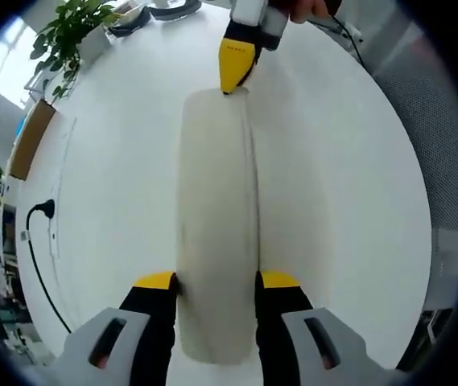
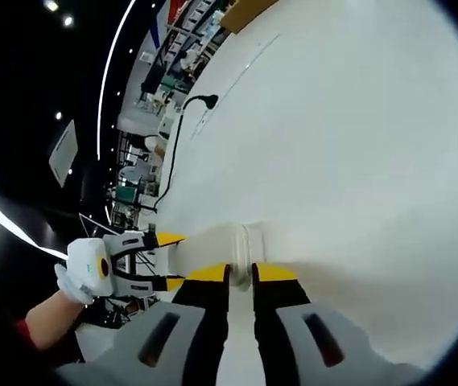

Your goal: Arrange the utensils inside the cutlery case until each visible utensil rests in its matching compartment.

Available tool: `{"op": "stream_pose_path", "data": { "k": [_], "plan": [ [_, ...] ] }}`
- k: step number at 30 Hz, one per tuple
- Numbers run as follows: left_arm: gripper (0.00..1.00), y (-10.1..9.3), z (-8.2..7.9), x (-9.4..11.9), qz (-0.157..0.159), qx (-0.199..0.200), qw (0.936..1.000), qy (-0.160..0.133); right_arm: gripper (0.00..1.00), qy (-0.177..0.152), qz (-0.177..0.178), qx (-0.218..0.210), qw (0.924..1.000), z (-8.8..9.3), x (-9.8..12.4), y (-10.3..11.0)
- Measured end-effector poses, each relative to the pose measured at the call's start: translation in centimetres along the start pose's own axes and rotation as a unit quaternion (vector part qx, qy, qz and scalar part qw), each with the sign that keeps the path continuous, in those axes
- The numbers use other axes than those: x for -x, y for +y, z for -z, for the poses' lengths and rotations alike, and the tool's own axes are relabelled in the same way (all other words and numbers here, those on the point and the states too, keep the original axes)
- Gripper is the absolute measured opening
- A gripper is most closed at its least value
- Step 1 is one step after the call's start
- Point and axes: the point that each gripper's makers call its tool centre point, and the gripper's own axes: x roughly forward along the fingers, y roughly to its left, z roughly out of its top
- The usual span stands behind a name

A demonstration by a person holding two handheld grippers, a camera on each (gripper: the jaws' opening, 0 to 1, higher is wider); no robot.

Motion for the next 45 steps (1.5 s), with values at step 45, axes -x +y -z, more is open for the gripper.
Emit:
{"op": "stream_pose_path", "data": {
  "k": [45],
  "plan": [
    [0.38,0.0,0.0,-0.3,0.013,0.033,0.9994,-0.003,0.06,-0.027,-0.016,0.028,0.9991,-2.2,-1.6,0.0]
  ]
}}
